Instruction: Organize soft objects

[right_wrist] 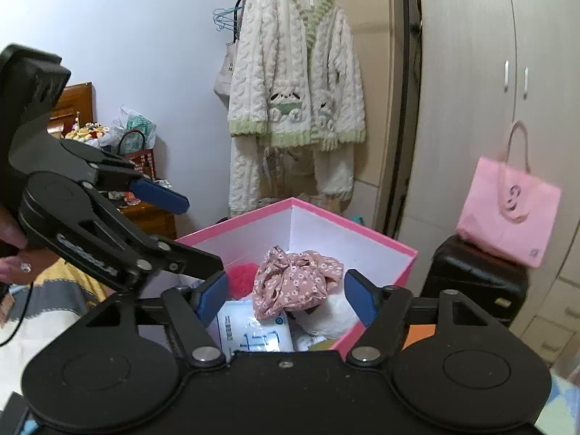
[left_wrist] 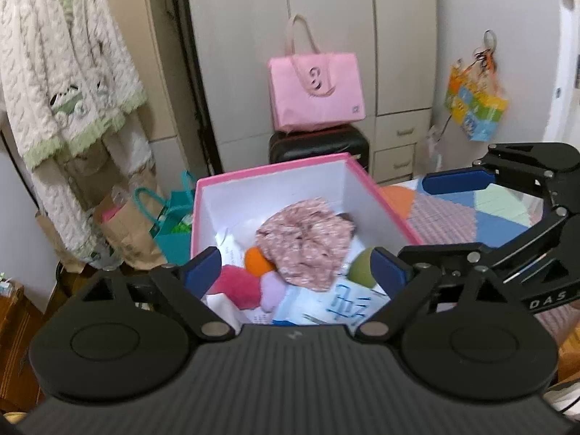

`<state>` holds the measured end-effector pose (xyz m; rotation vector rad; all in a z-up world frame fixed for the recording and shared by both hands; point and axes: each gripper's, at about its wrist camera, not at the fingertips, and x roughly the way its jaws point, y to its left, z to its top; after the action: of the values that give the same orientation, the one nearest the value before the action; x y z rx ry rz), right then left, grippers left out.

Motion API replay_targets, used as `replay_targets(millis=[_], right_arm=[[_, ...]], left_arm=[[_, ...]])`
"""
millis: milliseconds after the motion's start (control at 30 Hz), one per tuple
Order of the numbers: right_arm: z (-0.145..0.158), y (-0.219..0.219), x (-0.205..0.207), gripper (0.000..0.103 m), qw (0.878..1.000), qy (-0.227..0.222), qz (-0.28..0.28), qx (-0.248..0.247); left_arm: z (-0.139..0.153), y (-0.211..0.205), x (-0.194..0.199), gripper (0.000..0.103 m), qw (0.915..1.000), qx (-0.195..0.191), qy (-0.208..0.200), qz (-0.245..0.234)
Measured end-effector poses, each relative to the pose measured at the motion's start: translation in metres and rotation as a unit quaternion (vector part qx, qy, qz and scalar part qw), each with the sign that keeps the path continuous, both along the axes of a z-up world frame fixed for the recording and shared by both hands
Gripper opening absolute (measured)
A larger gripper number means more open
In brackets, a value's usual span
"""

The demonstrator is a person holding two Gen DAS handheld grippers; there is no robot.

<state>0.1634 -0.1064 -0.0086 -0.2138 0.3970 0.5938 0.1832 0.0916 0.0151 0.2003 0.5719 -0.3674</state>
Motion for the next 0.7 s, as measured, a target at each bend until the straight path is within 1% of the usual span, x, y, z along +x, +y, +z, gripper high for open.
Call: replay_targets(millis=[100,167,233,267,300,367,400,433,533,600,633,700], right_arm=[[0.004,-0.006,-0.018,0.079,1.000,-0.007,-0.017,-0.012],[0.005,-0.011,-0.029,0.079,1.000,-0.004,-0.029,-0.012],[0.005,-0.019,-0.040,0.079,0.999,-0.005,-0.036,-0.007],[0.006,-0.021,-0.046,0.079,0.999,-0.008,-0.037,-0.005],[0.007,-0.024,-0.052,0.081,0.999,-0.011,-0.038,-0.004],[0.009,-0.026,-0.062,0.087,0.999,-0.019,-0.042,-0.003],[0.010,-0.028,-0.066,0.094,0.999,-0.023,-0.045,-0.002],[0.011,-0.029,-0.070,0.098,0.998,-0.023,-0.050,-0.002],[0.014,-0.035,-0.072,0.100,0.996,-0.008,-0.089,-0.002],[0.019,-0.039,-0.073,0.102,0.992,0.004,-0.130,-0.003],[0.022,-0.040,-0.076,0.102,0.987,0.007,-0.158,-0.006],[0.026,-0.040,-0.086,0.103,0.982,0.001,-0.189,-0.019]], left_arm=[[0.004,-0.003,-0.017,0.092,0.9998,-0.005,-0.016,-0.005],[0.003,-0.003,-0.027,0.092,0.9997,-0.015,-0.017,0.001],[0.004,-0.004,-0.037,0.092,0.9996,-0.024,-0.017,-0.006],[0.004,-0.004,-0.041,0.094,0.9995,-0.027,-0.017,-0.006],[0.005,-0.005,-0.045,0.096,0.9994,-0.029,-0.018,-0.006],[0.007,-0.008,-0.053,0.098,0.9993,-0.030,-0.020,-0.009],[0.008,-0.011,-0.056,0.098,0.9994,-0.029,-0.019,-0.008],[0.009,-0.014,-0.059,0.098,0.9995,-0.027,-0.016,-0.004],[0.014,-0.021,-0.067,0.098,0.9997,-0.021,-0.015,0.003],[0.018,-0.026,-0.073,0.098,0.9995,-0.016,-0.023,0.015],[0.020,-0.028,-0.076,0.099,0.9993,-0.011,-0.026,0.023],[0.023,-0.032,-0.084,0.101,0.9992,-0.005,-0.024,0.032]])
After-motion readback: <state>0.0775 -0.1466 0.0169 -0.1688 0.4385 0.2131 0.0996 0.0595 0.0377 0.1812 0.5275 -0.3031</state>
